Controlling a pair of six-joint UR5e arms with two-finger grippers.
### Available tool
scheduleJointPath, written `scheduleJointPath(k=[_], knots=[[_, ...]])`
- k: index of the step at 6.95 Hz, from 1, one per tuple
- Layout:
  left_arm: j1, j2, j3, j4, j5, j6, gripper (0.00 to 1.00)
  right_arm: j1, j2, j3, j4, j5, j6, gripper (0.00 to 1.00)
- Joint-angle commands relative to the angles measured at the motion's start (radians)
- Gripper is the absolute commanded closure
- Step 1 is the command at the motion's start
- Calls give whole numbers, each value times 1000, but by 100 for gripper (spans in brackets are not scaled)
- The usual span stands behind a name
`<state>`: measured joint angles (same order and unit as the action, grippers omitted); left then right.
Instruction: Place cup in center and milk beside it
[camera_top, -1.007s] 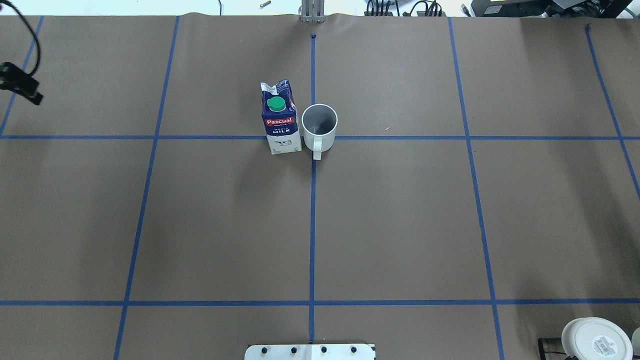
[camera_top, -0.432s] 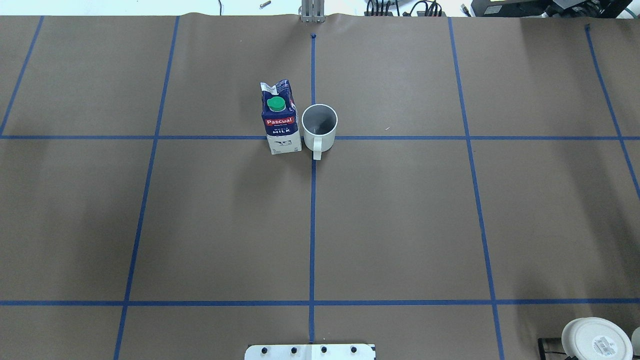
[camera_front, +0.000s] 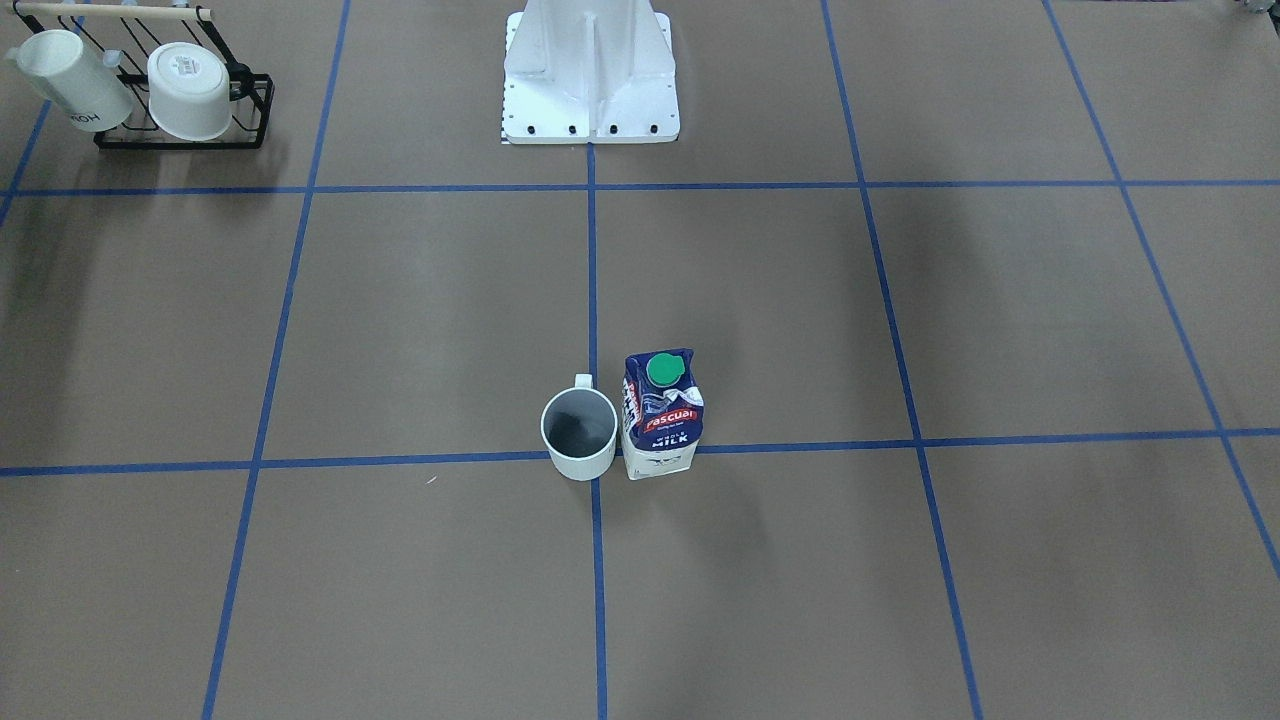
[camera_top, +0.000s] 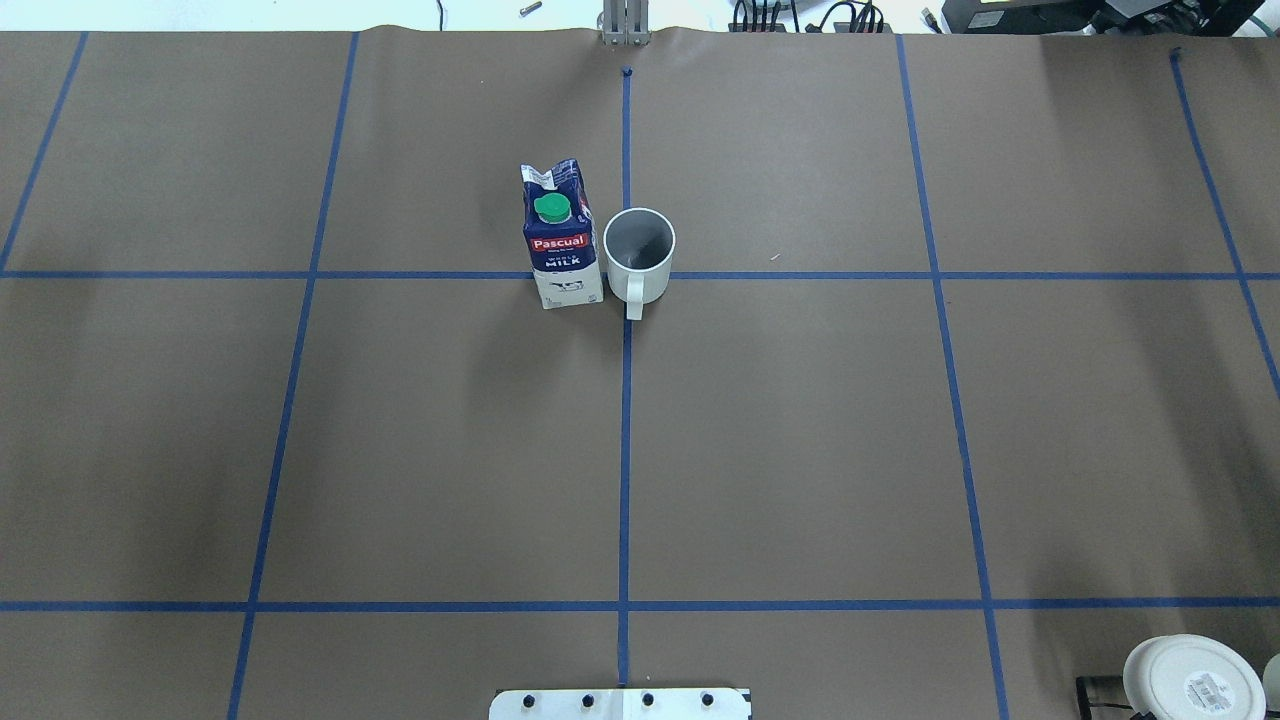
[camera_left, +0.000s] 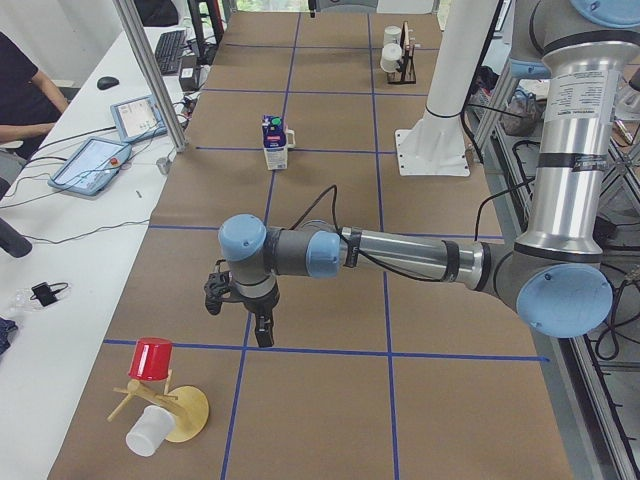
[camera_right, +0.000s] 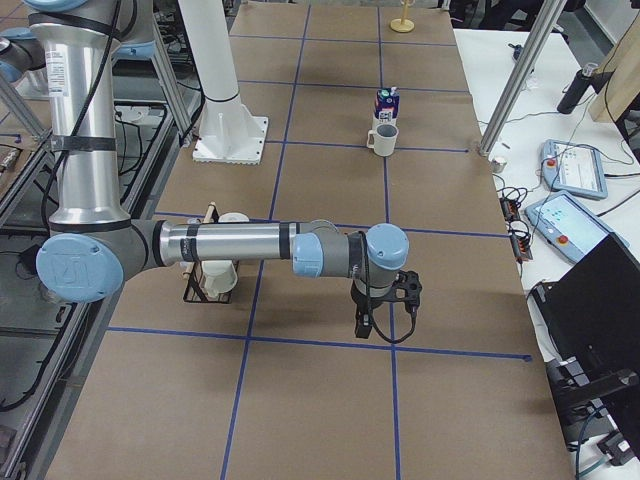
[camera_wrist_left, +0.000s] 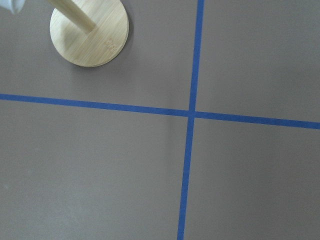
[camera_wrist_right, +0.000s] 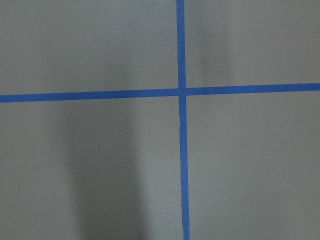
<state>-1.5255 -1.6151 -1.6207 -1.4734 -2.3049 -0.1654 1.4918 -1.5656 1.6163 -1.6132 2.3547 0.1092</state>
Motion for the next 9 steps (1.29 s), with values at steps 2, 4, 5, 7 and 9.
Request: scheduleJointPath(k=[2,4,5,7,9], knots=[[-4,3,18,-5,-41,0,2,2,-1,-3,-1,9,4,0],[-4,3,16,-5,-41,0,2,1,-1,-3,-1,14,4,0],[-4,3,18,-5,-39,0,2,1,1,-3,-1,14,3,0],[-4,1,18,-5,-39,-2,2,22,2,5,1,15,3,0],[-4,1,16,-5,-39,-2,2,28,3,7,1,15,3,0]])
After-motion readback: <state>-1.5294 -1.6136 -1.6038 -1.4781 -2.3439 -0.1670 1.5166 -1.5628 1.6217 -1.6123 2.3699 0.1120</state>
